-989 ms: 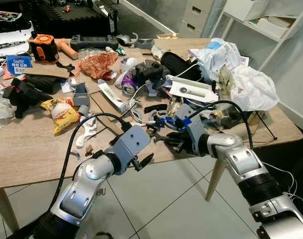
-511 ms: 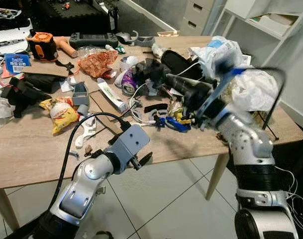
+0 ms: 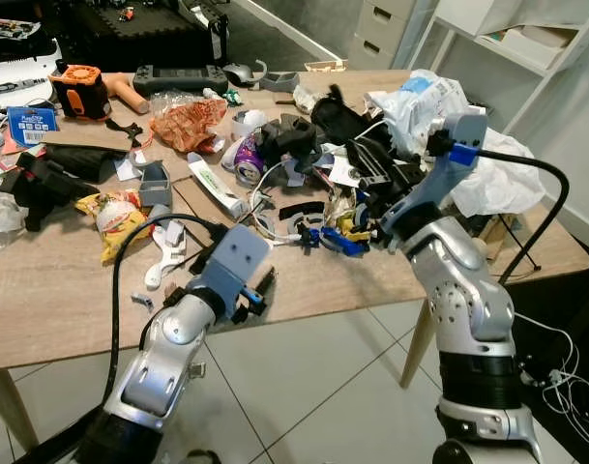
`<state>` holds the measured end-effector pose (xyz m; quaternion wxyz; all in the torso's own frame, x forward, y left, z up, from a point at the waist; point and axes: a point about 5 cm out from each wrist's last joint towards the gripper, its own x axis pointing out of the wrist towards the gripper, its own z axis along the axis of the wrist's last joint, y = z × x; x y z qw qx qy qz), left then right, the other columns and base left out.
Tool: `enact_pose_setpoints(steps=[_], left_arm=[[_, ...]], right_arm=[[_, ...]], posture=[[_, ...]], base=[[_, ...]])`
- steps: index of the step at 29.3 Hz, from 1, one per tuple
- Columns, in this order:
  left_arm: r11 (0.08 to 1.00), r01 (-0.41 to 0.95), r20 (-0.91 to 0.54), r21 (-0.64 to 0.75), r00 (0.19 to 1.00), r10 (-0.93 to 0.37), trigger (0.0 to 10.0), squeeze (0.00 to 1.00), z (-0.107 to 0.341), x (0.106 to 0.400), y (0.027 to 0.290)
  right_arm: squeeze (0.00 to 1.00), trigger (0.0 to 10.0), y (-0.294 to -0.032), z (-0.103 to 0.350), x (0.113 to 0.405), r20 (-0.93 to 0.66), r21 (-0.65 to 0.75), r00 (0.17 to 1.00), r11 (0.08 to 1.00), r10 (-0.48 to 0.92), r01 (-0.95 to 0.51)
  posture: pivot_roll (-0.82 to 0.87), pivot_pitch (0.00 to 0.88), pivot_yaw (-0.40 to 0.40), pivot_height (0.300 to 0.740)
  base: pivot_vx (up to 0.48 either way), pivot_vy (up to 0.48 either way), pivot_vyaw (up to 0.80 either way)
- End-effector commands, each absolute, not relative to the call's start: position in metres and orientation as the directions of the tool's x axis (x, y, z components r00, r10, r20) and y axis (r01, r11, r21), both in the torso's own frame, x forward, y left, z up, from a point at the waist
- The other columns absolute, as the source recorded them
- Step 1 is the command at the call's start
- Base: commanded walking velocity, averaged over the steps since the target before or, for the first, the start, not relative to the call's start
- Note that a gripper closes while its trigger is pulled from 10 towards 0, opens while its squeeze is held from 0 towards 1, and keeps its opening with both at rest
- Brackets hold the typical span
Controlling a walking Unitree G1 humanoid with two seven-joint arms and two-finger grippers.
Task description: Picking trash to rubbish bin
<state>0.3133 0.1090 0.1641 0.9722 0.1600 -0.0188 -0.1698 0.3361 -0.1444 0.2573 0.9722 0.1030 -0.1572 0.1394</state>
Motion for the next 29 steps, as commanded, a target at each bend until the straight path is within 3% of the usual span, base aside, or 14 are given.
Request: enact_pose_setpoints(steps=[1, 8, 29], left_arm=[[0.908, 0.303, -0.024, 0.289, 0.951, -0.310, 10.0, 0.00, 0.160, 0.314, 0.110], [0.932, 0.261, -0.009, 0.250, 0.964, -0.267, 10.0, 0.00, 0.160, 0.316, 0.109], [0.917, 0.324, 0.006, 0.232, 0.942, -0.334, 10.0, 0.00, 0.161, 0.313, 0.095]], right_arm=[[0.00, 10.0, -0.152, 0.251, 0.335, 0.304, 0.163, 0.935, 0.957, 0.184, -0.242], [0.00, 10.0, -0.156, 0.249, 0.328, 0.340, 0.108, 0.930, 0.977, 0.137, -0.183], [0.00, 10.0, -0.153, 0.247, 0.326, 0.368, 0.123, 0.925, 0.981, 0.094, -0.149]], posture=[[-0.05, 0.124, -0.048, 0.740], [-0.05, 0.135, -0.057, 0.740], [-0.05, 0.143, -0.061, 0.740]], base=[[0.000, 0.000, 0.00], [0.000, 0.000, 0.00], [0.000, 0.000, -0.80]])
